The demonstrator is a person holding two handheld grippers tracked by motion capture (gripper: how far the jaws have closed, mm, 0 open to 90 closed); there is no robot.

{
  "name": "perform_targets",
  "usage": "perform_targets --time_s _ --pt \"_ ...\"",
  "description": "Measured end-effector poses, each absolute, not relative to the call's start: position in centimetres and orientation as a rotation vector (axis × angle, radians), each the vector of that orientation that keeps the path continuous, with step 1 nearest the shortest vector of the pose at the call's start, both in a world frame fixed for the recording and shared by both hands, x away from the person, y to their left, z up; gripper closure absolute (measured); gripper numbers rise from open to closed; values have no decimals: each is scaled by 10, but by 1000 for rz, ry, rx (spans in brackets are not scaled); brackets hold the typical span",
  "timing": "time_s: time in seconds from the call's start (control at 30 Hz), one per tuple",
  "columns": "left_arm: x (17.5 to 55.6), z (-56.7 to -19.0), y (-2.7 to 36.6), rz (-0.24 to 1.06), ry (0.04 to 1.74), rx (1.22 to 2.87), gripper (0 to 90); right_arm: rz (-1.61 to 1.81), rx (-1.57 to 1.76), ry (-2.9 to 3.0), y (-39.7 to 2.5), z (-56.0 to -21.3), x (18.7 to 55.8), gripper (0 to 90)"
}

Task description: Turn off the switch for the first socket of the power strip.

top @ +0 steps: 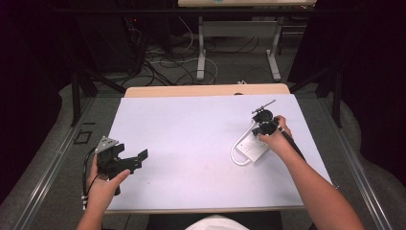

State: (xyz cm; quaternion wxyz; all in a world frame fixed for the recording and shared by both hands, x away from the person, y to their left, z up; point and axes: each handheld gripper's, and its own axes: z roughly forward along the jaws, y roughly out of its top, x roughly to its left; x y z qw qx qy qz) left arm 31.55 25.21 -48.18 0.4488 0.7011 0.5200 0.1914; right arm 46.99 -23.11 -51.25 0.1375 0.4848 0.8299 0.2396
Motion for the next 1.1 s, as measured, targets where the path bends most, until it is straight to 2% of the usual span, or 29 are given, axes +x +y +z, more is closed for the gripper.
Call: perform_targets --time_s 1.1 --pt "315 -482 252 475 1287 1735 26 699 1414 2404 -234 -515 472 900"
